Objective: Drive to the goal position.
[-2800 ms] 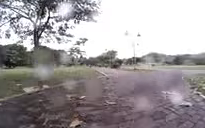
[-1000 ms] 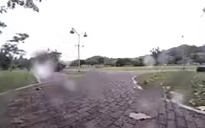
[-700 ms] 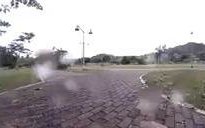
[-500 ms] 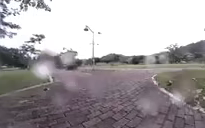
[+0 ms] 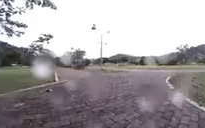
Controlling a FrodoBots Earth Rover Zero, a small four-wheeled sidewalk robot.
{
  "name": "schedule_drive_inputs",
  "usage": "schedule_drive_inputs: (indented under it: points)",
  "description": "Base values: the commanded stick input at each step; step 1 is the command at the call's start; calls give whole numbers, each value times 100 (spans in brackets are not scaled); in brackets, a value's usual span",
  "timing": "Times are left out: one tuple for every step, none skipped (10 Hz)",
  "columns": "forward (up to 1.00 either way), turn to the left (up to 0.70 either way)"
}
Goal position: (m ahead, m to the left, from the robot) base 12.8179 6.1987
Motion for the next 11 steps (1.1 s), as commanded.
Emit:
schedule_drive_inputs:
  points:
    - [70, 0]
    - [70, 0]
    - [70, 0]
    - [70, 0]
    - [70, 0]
    - [70, 0]
    - [70, 0]
    - [70, 0]
    - [70, 0]
    - [70, 0]
    - [70, 0]
